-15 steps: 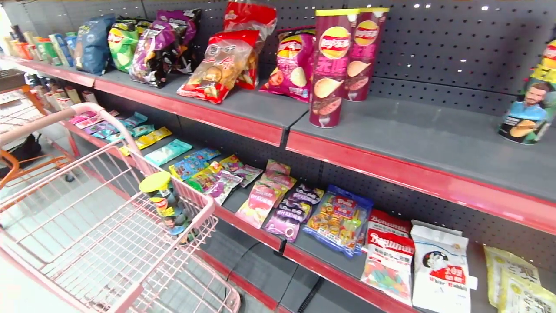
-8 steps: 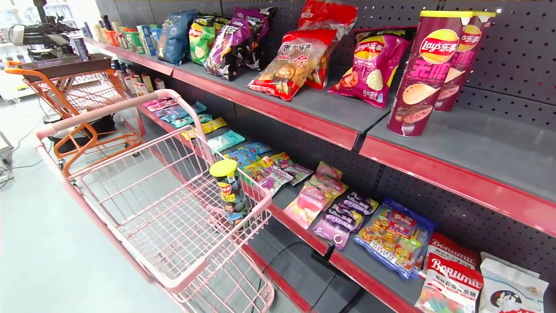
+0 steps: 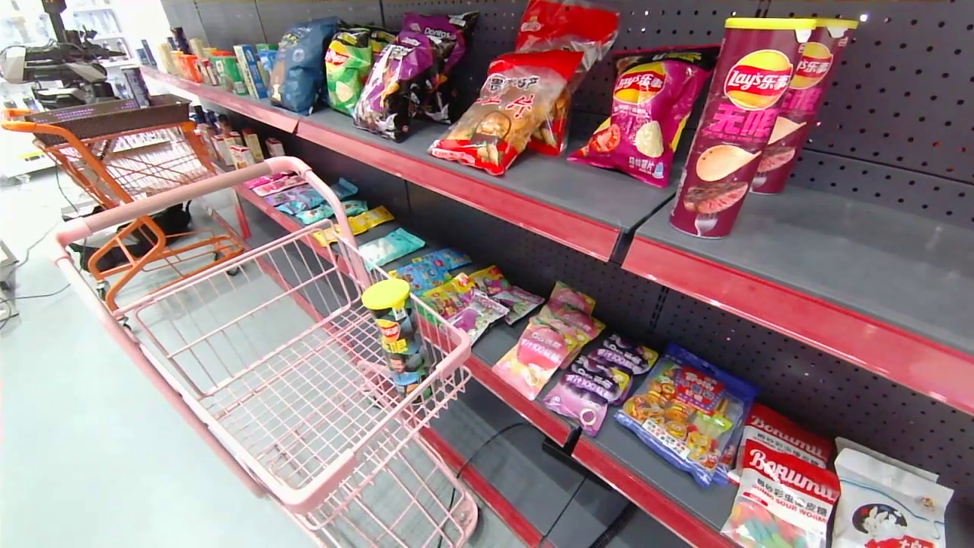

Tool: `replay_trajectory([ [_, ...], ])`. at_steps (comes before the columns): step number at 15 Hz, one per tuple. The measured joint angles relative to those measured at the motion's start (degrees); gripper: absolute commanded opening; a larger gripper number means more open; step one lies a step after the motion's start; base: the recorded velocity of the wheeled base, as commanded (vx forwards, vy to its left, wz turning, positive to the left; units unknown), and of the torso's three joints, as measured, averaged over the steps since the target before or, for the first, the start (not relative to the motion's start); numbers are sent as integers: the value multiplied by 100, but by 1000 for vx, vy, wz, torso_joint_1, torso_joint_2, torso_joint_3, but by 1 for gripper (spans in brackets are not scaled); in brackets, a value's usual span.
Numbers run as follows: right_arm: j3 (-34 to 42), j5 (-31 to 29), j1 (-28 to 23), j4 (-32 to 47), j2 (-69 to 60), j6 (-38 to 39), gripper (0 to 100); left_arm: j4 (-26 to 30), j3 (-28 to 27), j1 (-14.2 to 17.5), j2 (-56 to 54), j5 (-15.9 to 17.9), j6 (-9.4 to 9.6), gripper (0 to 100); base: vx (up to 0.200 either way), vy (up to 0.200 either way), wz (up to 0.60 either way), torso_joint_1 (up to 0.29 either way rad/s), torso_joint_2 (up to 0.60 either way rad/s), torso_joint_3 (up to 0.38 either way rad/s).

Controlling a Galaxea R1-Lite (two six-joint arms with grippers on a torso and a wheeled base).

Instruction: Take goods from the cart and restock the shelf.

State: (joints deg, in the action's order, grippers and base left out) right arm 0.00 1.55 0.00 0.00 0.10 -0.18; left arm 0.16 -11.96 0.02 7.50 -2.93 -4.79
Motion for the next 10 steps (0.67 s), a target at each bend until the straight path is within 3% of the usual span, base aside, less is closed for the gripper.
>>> replay_trajectory([
  [2,0,-2,0,0,0,-2,100,-155,-859,-23,1257,15,-212,100,0,0,0,0,0,0],
  [4,0,-7,2,0,0,-4,100,-716,-1456,-68,2861,184,-297,100,0,0,0,0,0,0],
  [7,0,-7,2,0,0,-4,100,-1777,-1996,-134,5287,519,-158,100,0,0,0,0,0,0],
  [10,0,-5,2,0,0,-2,100,-2555,-2315,-244,7155,1297,121,100,0,0,0,0,0,0],
])
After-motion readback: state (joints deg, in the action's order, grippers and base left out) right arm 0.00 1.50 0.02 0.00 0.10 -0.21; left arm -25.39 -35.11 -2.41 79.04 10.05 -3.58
